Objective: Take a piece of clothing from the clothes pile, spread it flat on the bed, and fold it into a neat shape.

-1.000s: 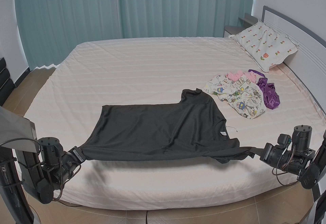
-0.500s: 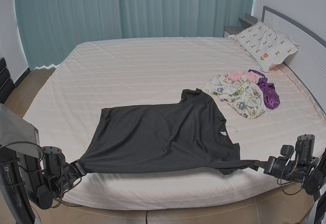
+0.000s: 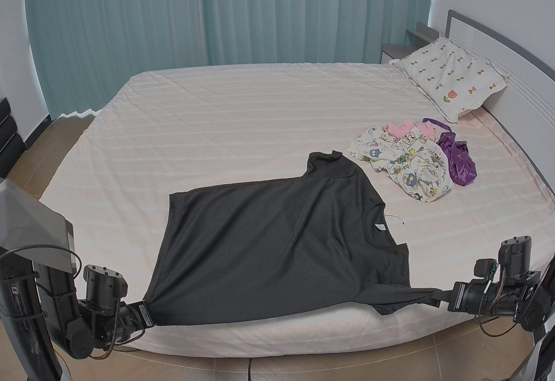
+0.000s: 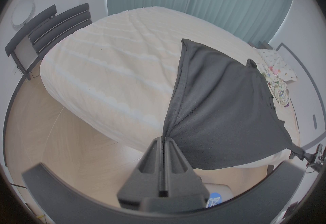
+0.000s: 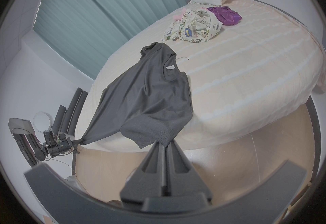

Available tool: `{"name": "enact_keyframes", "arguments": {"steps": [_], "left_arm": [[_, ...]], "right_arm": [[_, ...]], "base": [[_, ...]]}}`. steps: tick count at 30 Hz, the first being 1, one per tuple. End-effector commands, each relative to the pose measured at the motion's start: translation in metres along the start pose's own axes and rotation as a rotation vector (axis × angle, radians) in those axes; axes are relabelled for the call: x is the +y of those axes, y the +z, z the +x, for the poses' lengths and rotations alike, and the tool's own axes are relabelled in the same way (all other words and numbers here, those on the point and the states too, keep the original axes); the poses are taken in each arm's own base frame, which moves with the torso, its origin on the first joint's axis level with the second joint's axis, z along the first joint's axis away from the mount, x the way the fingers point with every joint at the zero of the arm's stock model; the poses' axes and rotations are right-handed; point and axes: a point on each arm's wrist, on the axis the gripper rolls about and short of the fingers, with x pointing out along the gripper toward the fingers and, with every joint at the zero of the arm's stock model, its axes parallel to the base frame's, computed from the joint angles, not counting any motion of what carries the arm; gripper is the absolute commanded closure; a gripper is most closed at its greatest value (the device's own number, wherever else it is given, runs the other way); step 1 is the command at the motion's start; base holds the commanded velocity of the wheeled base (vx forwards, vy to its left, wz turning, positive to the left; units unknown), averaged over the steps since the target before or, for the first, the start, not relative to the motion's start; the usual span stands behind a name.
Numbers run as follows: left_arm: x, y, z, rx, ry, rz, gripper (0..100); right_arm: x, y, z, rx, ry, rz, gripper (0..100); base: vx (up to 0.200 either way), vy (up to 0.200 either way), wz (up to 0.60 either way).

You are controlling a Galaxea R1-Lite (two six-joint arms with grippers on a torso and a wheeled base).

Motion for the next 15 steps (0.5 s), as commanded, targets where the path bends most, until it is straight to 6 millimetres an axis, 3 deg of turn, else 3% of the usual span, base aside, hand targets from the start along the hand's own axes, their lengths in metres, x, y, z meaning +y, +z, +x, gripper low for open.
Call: {"name": "enact_keyframes", "arguments": {"steps": [1, 10, 15], "left_arm": [[-0.001, -0.006, -0.004, 0.027, 0.004, 0.022, 100], [-0.002, -0.008, -0.015, 0.059, 0.016, 0.073, 100], [-0.002, 0.004, -0.015, -0.026, 0.015, 0.080, 100]], "right_arm": [[-0.001, -0.006, -0.003, 0.028, -0.010, -0.005, 100], [-0.002, -0.009, -0.008, 0.072, -0.027, -0.067, 100], [0.005, 0.011, -0.002, -0.010, 0.019, -0.089, 100]], "base": [[0.000, 0.000, 0.00], [0.000, 0.000, 0.00], [0.000, 0.000, 0.00]]}}
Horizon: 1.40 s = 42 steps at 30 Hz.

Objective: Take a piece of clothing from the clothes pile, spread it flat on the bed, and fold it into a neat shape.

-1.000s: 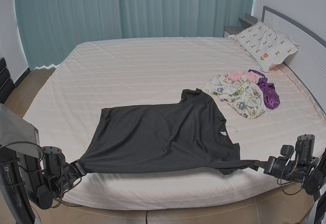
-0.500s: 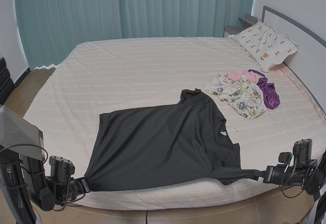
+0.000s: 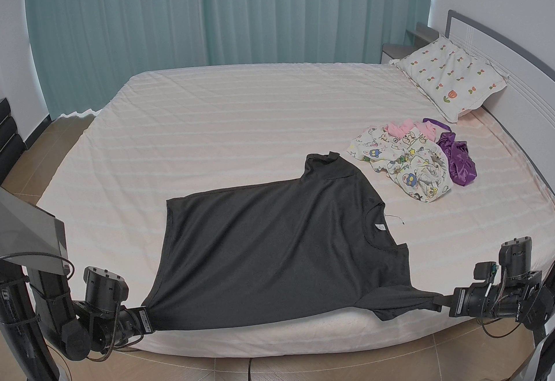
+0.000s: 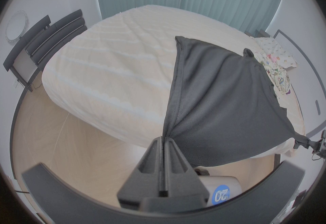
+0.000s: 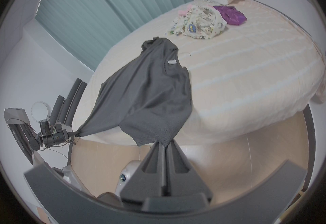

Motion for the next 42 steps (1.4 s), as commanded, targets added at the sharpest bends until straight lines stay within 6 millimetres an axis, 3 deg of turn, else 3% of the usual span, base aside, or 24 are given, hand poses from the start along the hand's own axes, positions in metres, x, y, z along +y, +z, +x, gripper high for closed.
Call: {"name": "enact_keyframes", "arguments": {"steps": [1, 7, 12, 21, 32, 42], "left_arm": [[0.000, 0.011, -0.003, -0.072, -0.014, -0.021, 100], [-0.007, 0.033, 0.006, -0.167, -0.044, -0.068, 100], [-0.011, 0.045, 0.012, -0.209, -0.058, -0.085, 100], [-0.026, 0.071, 0.037, -0.284, -0.089, -0.107, 100], [-0.034, 0.085, 0.079, -0.307, -0.067, -0.123, 100], [-0.044, 0.097, 0.105, -0.339, -0.074, -0.130, 100]], "right_arm": [[0.005, 0.019, 0.003, -0.078, 0.034, -0.021, 100], [0.010, 0.045, 0.013, -0.151, 0.057, -0.046, 100], [0.012, 0.055, 0.021, -0.162, 0.066, -0.055, 100], [0.011, 0.079, 0.051, -0.178, 0.072, -0.060, 100], [0.006, 0.092, 0.079, -0.180, 0.071, -0.060, 100], [-0.003, 0.103, 0.109, -0.181, 0.061, -0.048, 100]], "base": [[0.000, 0.000, 0.00], [0.000, 0.000, 0.00], [0.000, 0.000, 0.00], [0.000, 0.000, 0.00], [0.000, 0.000, 0.00], [0.000, 0.000, 0.00]]}}
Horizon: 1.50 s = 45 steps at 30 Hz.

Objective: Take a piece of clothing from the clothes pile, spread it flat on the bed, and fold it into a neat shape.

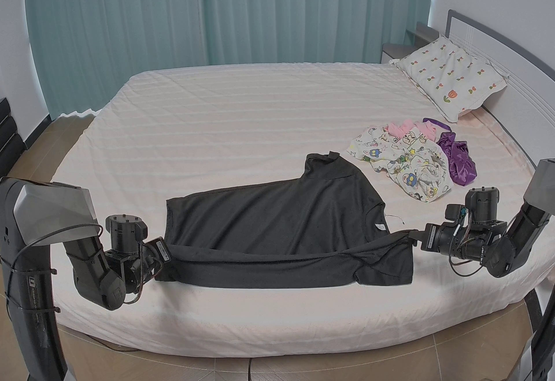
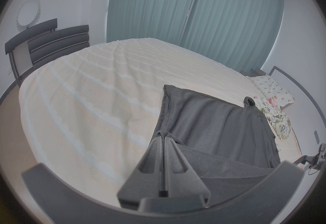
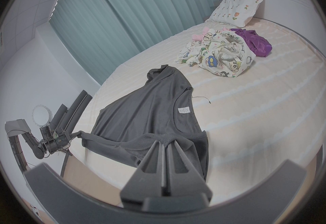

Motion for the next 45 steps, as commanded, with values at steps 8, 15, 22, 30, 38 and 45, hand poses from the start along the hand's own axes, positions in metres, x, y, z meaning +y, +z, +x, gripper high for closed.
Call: {"name": "enact_keyframes", "arguments": {"steps": [8, 15, 22, 30, 38, 45], "left_arm": [[-0.006, -0.005, 0.034, 0.011, 0.017, 0.002, 100], [-0.009, -0.008, 0.057, -0.010, 0.034, -0.007, 100], [-0.011, -0.005, 0.067, -0.029, 0.028, -0.068, 0], [0.007, 0.025, 0.067, -0.102, 0.059, -0.197, 0], [0.017, 0.026, 0.027, 0.009, 0.034, -0.341, 0], [0.016, 0.012, -0.006, 0.147, -0.045, -0.493, 0]], "right_arm": [[-0.017, -0.003, 0.039, 0.018, -0.016, 0.023, 100], [-0.022, 0.003, 0.060, -0.009, -0.010, 0.080, 100], [-0.031, 0.001, 0.079, -0.014, -0.012, 0.140, 0], [-0.025, 0.019, 0.072, -0.082, -0.001, 0.325, 0], [-0.001, 0.014, 0.064, -0.084, -0.029, 0.514, 0], [0.016, -0.014, 0.081, -0.031, -0.078, 0.568, 0]], "base": [[0.000, 0.000, 0.00], [0.000, 0.000, 0.00], [0.000, 0.000, 0.00], [0.000, 0.000, 0.00], [0.000, 0.000, 0.00], [0.000, 0.000, 0.00]]}}
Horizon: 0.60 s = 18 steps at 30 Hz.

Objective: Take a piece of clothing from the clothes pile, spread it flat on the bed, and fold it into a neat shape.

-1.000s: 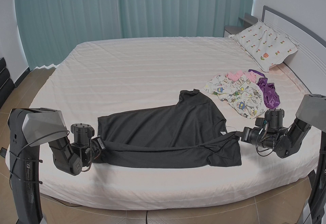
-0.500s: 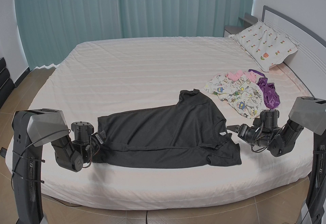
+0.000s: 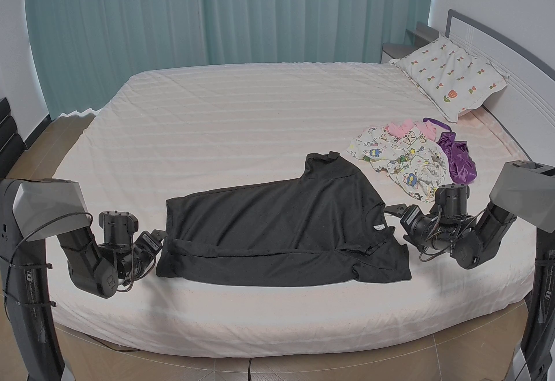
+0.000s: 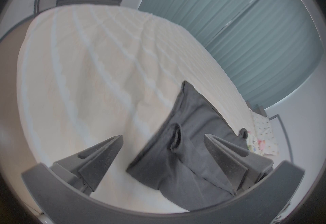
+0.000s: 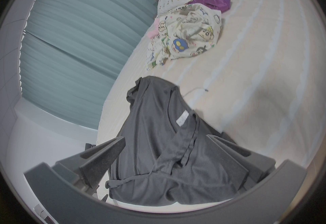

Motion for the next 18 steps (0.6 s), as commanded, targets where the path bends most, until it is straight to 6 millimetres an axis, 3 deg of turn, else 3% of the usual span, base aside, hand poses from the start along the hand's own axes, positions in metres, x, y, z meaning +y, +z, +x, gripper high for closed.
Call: {"name": "enact_keyframes", "arguments": {"steps": [1, 9, 18], "left_arm": [[-0.003, -0.002, -0.026, 0.049, -0.037, -0.051, 0], [0.001, -0.006, -0.022, 0.062, -0.018, -0.087, 0], [0.003, -0.007, -0.022, 0.067, -0.013, -0.101, 0]], "right_arm": [[0.002, -0.027, 0.008, 0.051, -0.031, 0.004, 0], [-0.006, -0.038, 0.040, -0.007, -0.085, -0.015, 0], [-0.007, -0.038, 0.050, -0.023, -0.076, -0.012, 0]], "base": [[0.000, 0.000, 0.00], [0.000, 0.000, 0.00], [0.000, 0.000, 0.00]]}}
